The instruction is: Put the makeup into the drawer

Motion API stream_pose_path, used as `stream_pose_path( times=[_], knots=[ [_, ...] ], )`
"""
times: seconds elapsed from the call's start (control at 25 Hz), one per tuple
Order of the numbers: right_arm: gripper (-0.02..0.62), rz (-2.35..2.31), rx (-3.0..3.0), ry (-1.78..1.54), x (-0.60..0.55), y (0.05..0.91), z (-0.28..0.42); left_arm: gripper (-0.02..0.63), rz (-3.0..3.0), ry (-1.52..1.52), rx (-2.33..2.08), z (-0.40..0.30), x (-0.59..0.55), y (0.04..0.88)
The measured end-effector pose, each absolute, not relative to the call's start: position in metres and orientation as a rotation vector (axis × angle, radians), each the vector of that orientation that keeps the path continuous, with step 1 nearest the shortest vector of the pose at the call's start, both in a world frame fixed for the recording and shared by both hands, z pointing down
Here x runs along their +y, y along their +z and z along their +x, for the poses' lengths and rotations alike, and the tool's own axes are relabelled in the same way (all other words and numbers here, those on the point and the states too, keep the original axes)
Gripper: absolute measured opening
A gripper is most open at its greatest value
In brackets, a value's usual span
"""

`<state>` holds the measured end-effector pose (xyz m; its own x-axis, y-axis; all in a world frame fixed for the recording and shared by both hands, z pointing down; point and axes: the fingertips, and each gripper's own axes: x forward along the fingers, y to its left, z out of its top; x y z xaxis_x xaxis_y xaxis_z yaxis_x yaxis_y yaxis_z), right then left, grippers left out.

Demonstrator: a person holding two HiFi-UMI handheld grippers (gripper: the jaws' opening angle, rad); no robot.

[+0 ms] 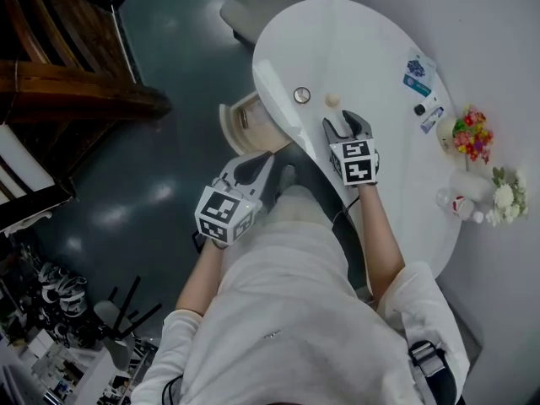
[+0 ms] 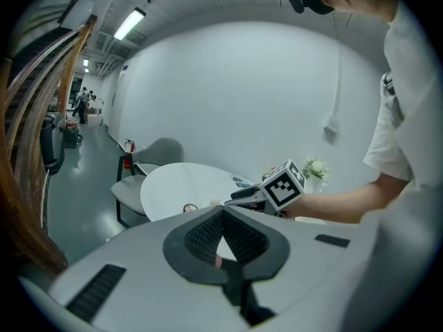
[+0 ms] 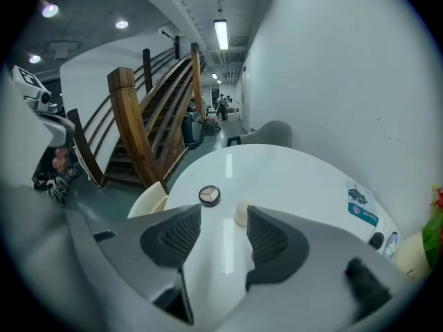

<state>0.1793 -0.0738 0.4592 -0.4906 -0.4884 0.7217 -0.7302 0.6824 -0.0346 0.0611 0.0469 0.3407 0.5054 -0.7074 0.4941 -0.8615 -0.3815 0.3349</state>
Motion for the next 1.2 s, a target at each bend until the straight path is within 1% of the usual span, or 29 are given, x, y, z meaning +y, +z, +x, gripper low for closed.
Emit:
stream_pose_path(
  times=[0.12,0.44,0.68,0.8,1.2],
  knots=[
    [0.219,0.933,-2.159,0.431,-0.091,0.474,0.178,0.008,2.171,0.359,-1.293,0.056,0.045,0.345],
    [0.215,0.939,-2.119,0.438,-0.125,0.500,0.172,0.008,2.132,0.363,-1.312,0.044,0.034,0.357],
    [0.181,0.931,-2.087,0.421,-0.130,0.510,0.172,0.008,2.134,0.369,-1.313,0.041,0.028,0.358],
    [0.142,0.946,-2.062,0.410,-0.132,0.513,0.174,0.008,2.135,0.370,-1.311,0.037,0.027,0.358],
    [0.084,0.956,-2.040,0.384,-0.132,0.514,0.175,0.008,2.123,0.367,-1.310,0.029,0.033,0.361]
  ],
)
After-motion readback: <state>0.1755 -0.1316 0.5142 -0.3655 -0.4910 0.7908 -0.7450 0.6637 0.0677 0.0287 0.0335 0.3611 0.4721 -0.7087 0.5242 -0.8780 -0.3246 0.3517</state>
